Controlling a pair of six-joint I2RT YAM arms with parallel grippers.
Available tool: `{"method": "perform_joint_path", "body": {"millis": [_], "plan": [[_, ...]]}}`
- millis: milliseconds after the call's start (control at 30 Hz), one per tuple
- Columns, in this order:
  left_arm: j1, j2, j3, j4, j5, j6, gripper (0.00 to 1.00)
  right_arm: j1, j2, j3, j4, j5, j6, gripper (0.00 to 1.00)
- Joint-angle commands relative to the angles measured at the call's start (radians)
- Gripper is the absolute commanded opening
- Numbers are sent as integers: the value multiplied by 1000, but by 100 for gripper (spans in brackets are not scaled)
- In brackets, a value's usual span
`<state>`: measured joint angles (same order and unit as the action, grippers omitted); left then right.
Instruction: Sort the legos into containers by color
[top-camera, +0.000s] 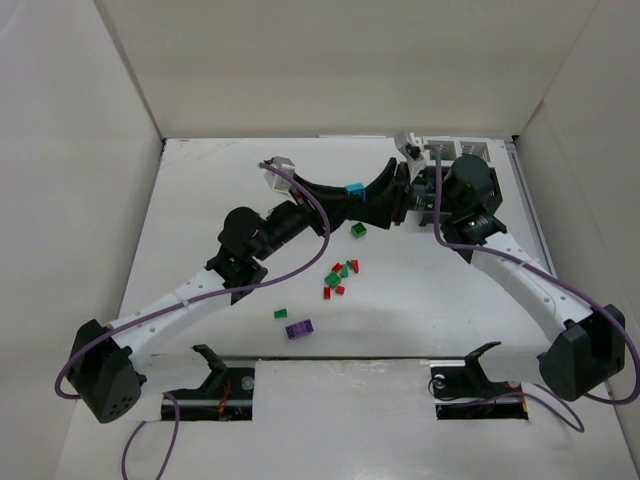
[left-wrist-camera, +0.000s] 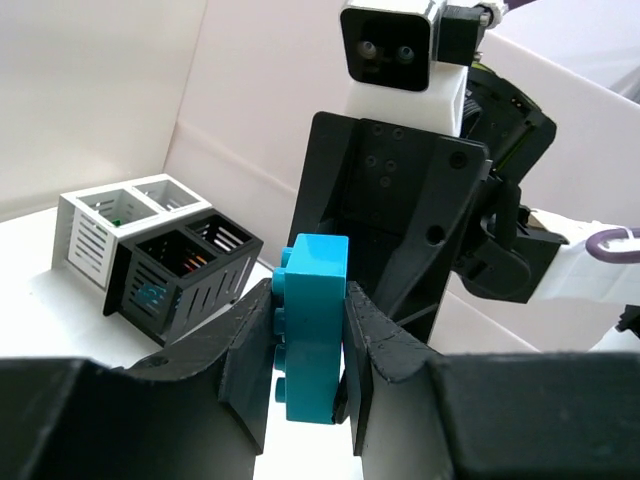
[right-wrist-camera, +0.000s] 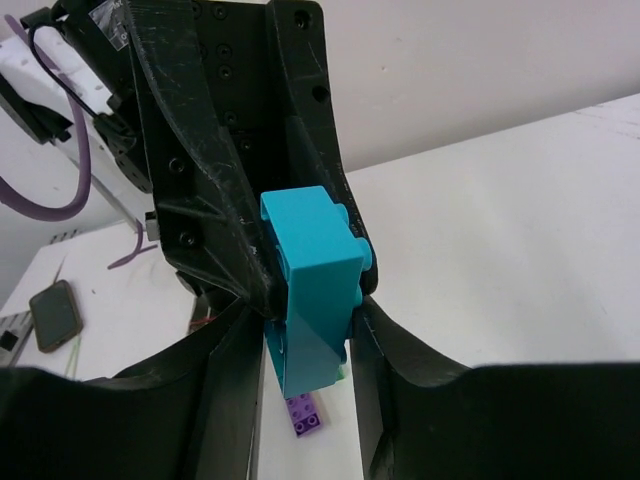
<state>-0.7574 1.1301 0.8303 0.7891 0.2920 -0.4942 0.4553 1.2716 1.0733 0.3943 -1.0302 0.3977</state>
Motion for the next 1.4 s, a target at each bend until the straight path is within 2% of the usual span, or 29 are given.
{"method": "perform_joint_path", "body": {"millis": [0,100,133,167,233,267,300,567,667,767,867,933,1000,1033,1067,1200,1267,1367], "plan": [[-5,-12,-11,44,-4,6,0,-3,9,62,58,1,-8,34],[-5,-12,-11,44,-4,6,0,-3,9,62,58,-8,-17,23],[-5,-12,-11,44,-13,6,9,-3,9,62,58,-8,-17,20],[-5,-12,-11,44,-13,6,17,-12,18,62,58,-8,-17,12],[-5,-12,3,24,-37,16,33,-12,28,62,58,-8,-17,7],[-5,-12,3,10,-53,16,49,-12,28,62,58,-8,-7,4],[-5,-12,15,-16,-63,28,99,-23,37,62,58,-8,-7,2],[-5,-24,61,-142,-189,89,100,-93,66,53,58,1,24,0],[-5,-59,61,-192,-267,89,100,-159,75,53,46,-8,33,0],[-5,-84,70,-293,-384,98,100,-277,103,74,-3,31,33,0],[15,-105,81,-378,-496,95,100,-395,178,163,-171,143,-26,0],[15,-121,49,-407,-553,114,100,-452,233,274,-358,321,-89,0],[15,-136,39,-396,-568,160,100,-461,320,370,-492,483,-182,0],[24,-145,30,-396,-615,160,100,-461,353,423,-628,665,-206,0],[24,-145,30,-396,-642,160,100,-471,385,530,-684,733,-226,0],[33,-90,96,-513,-803,102,100,-471,520,688,-819,929,-261,0],[96,-47,180,-666,-798,39,100,-471,534,714,-874,969,-270,0],[213,37,255,-807,-676,-7,100,-471,529,676,-894,1018,-281,0]]}}
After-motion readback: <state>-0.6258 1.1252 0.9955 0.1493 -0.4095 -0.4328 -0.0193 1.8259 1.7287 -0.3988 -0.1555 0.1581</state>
